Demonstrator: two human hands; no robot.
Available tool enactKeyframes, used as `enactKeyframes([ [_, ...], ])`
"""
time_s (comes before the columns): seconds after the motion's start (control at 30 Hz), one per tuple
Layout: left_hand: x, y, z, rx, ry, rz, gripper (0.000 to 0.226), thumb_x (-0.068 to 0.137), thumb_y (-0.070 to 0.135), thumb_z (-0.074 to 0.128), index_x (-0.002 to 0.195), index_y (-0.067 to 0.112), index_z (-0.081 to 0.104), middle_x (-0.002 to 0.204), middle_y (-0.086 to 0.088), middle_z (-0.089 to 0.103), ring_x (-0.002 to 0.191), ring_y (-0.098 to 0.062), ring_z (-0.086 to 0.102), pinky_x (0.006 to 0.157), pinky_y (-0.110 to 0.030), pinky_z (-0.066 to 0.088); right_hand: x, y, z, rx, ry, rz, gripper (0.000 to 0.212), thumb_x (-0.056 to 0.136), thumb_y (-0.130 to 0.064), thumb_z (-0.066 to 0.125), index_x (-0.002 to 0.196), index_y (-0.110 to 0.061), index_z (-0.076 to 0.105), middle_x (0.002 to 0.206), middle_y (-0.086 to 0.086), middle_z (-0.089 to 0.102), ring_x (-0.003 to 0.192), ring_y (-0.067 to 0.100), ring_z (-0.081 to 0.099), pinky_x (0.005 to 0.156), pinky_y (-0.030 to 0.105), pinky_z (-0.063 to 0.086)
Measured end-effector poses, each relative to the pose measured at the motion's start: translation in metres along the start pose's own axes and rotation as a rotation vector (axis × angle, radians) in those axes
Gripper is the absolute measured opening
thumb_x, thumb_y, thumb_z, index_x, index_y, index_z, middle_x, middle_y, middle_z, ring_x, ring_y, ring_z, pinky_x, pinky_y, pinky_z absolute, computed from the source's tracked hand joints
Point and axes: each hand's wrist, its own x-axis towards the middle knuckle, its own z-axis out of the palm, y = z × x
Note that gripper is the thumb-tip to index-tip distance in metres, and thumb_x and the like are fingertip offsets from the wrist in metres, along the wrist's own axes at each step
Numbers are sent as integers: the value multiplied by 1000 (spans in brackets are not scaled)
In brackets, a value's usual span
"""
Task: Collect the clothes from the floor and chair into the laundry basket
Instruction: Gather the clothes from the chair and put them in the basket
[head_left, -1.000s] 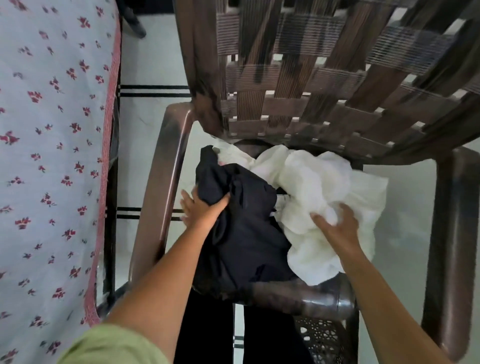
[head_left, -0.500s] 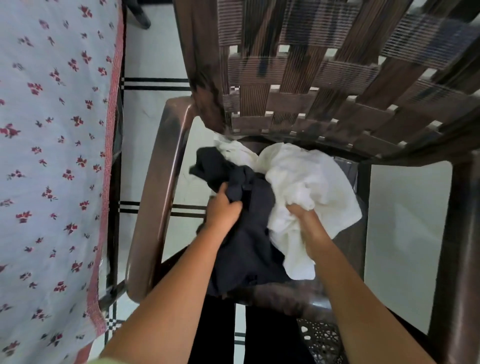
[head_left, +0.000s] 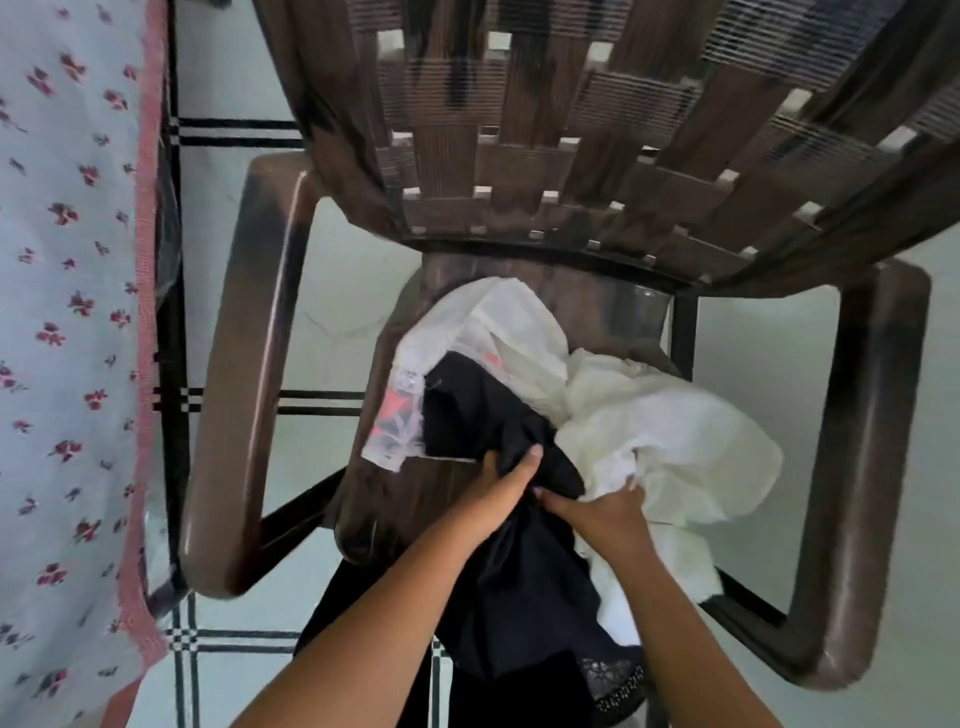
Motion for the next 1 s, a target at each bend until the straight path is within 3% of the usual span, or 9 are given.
enactKeyframes([
  [0.13,16,7,-29,578,662,439,71,81,76,27,108,18,59,113,-10,65,112,-32,58,88,-41,48,9,-29,8,-29,97,127,137,53,-66,80,151,-32,-10,156,15,18,140,35,30,112,48,32],
  [0.23,35,11,-74,584,1023,487,70,86,57,48,140,14,36,150,-16,35,140,-35,30,106,-52,34,14,-37,11,-52,120,169,125,59,-64,77,151,-32,-2,154,17,21,135,38,37,110,52,34],
  [0.3,47,16,-104,578,924,408,90,82,44,63,150,15,13,160,-15,11,146,-35,14,110,-55,30,14,-31,11,-71,135,149,113,65,-61,73,150,-31,5,150,15,28,129,38,43,105,48,39],
  [0.37,57,21,-120,692,755,376,82,84,32,65,150,18,17,162,-8,9,147,-34,12,110,-56,33,15,-23,9,-78,180,88,98,72,-52,70,149,-27,14,143,13,37,123,34,49,94,39,42],
  [0.5,51,32,-102,721,715,363,32,95,21,49,123,8,56,152,-13,35,134,-35,42,99,-46,45,15,-13,-1,-30,250,-19,60,77,-25,63,133,-23,41,107,8,60,96,28,57,76,31,43],
  [0.57,44,19,-72,585,532,340,21,95,22,47,99,10,64,114,-19,62,108,-35,61,86,-38,49,13,-9,-8,-3,249,-16,43,79,-17,60,121,-18,50,90,4,60,84,25,56,71,29,40],
  [0.63,33,0,-41,228,269,227,36,94,45,43,100,17,64,101,-19,66,110,-32,60,91,-33,45,13,-3,-18,116,236,28,32,80,-15,60,111,-12,56,90,5,61,87,28,59,75,32,44],
  [0.73,10,-18,-11,-162,-8,16,94,65,91,28,141,38,37,152,2,38,139,-21,37,117,-45,27,8,7,-32,428,192,54,22,75,-12,67,96,-15,62,98,10,68,94,32,63,89,41,53],
  [1.0,-48,-38,-21,-123,6,46,116,37,102,36,137,45,42,149,8,42,134,-19,42,114,-45,31,-77,15,-38,869,81,-23,15,86,-12,67,75,-15,56,72,-1,62,67,12,58,54,22,49],
])
